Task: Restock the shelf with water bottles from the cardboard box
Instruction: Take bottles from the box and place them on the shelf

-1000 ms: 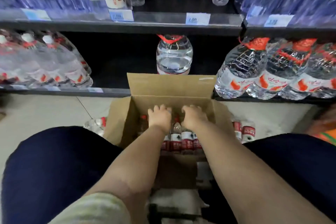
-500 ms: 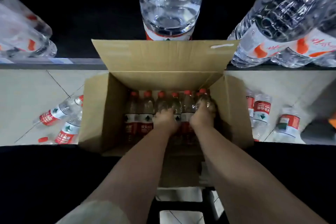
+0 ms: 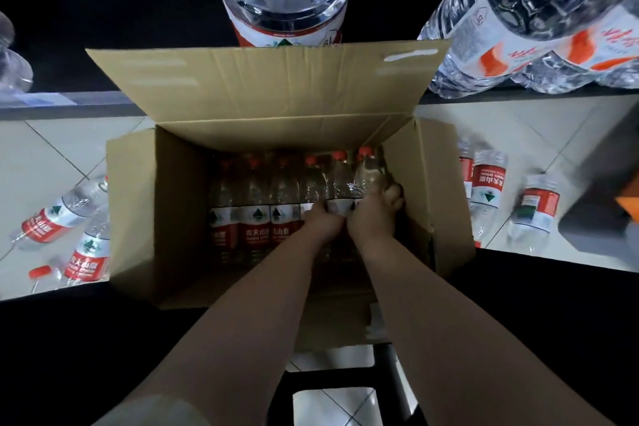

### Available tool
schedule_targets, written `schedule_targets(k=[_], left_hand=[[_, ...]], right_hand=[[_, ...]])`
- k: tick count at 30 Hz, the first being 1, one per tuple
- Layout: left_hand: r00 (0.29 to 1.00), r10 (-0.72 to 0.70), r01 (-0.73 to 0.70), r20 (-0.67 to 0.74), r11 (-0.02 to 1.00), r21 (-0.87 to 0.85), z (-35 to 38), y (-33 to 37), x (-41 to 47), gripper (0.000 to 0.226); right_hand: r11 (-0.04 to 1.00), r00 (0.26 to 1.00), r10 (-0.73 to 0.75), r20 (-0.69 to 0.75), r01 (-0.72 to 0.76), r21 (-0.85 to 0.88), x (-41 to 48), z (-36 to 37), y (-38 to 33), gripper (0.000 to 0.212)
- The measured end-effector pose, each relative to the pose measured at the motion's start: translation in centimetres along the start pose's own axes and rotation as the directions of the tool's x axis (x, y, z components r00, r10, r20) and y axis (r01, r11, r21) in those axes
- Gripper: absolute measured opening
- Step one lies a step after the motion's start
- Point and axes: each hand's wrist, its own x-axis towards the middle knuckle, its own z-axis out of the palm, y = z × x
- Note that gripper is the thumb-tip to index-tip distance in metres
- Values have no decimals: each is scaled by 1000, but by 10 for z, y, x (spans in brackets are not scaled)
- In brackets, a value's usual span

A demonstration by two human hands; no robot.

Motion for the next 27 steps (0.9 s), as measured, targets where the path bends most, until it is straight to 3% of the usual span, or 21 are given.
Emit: schedule_targets(k=[3, 7, 11, 15, 18, 20, 22, 24, 27], left_hand=[[1000, -10, 10, -9, 1000, 18, 2, -2, 4, 59], [986, -27, 30, -163, 999, 18, -10, 1, 9, 32], [980, -57, 49, -193, 998, -45, -28, -5, 18, 14], [982, -101, 73, -159, 982, -173, -42, -8, 22, 27], [981, -132, 86, -143, 954, -289, -47, -7, 24, 31], [984, -120, 61, -133, 921, -385, -48, -3, 25, 30], [986, -85, 18, -142, 907, -421, -45, 5, 24, 31], [989, -19, -37, -146, 928, -371, -39, 15, 24, 39], [984, 82, -119, -156, 962, -247, -30, 34, 25, 45]], right_hand=[[1000, 999, -11, 44, 11, 7, -2, -1, 2, 76], [994, 998, -68, -5, 68, 87, -1, -5, 8, 77], [999, 999, -49, -21, 49, -22, -1, -1, 10, 85], [976, 997, -36, 61, 49, -213, 0, 5, 10, 92], [974, 998, -48, 39, 55, -220, 1, 5, 12, 85], [993, 997, -58, 41, 62, -103, 4, 1, 14, 88], [990, 997, -27, 74, 17, 142, 4, -3, 16, 95], [929, 992, 23, 126, -68, 364, 3, -8, 16, 96], [866, 980, 62, 187, -146, 478, 1, -13, 20, 89]])
